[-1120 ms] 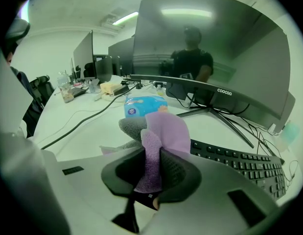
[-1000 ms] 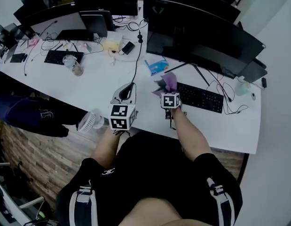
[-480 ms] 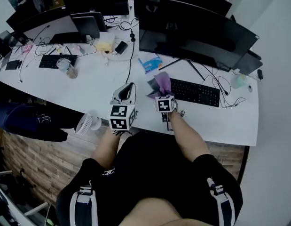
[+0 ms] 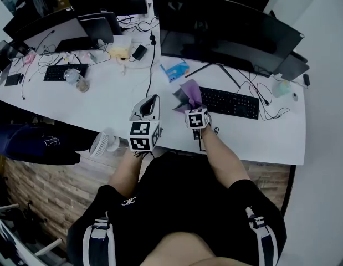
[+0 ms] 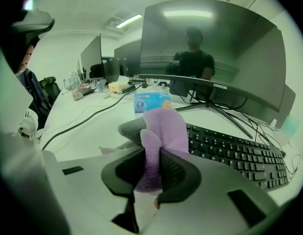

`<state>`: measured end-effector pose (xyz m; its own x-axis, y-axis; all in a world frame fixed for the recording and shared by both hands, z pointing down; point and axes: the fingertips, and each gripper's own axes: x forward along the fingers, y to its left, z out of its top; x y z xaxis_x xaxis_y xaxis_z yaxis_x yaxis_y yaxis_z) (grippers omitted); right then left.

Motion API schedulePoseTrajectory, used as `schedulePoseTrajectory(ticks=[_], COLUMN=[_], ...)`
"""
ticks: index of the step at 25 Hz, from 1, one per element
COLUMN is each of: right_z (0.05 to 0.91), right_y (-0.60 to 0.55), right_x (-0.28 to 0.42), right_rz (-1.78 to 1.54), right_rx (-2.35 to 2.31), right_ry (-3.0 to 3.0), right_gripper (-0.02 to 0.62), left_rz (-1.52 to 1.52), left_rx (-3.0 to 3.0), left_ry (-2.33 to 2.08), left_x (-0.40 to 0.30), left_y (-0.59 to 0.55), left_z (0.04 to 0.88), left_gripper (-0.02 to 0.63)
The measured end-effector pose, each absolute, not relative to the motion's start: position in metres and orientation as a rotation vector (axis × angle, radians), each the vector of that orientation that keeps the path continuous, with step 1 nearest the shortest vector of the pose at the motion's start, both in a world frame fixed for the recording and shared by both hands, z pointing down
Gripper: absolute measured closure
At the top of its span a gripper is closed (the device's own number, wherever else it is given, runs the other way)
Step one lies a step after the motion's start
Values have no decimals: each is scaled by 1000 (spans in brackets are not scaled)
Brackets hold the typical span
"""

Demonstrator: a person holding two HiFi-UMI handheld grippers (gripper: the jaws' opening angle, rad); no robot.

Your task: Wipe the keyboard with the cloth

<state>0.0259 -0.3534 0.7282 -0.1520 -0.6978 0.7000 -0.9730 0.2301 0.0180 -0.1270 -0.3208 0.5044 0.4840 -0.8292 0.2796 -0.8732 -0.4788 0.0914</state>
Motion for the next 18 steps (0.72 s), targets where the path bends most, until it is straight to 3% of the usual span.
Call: schedulePoseTrajectory(ticks=[18], right_z=[729], right_y=[-335], right_x=[122], right_rz=[677], right_rx=[1712], right_ry=[-1787], right_gripper=[503], left_rz=[311], left_rx=[2599], left_ry=[-1294], left_x=[-64], left_y=[-323], left_z=[507], left_gripper=[594])
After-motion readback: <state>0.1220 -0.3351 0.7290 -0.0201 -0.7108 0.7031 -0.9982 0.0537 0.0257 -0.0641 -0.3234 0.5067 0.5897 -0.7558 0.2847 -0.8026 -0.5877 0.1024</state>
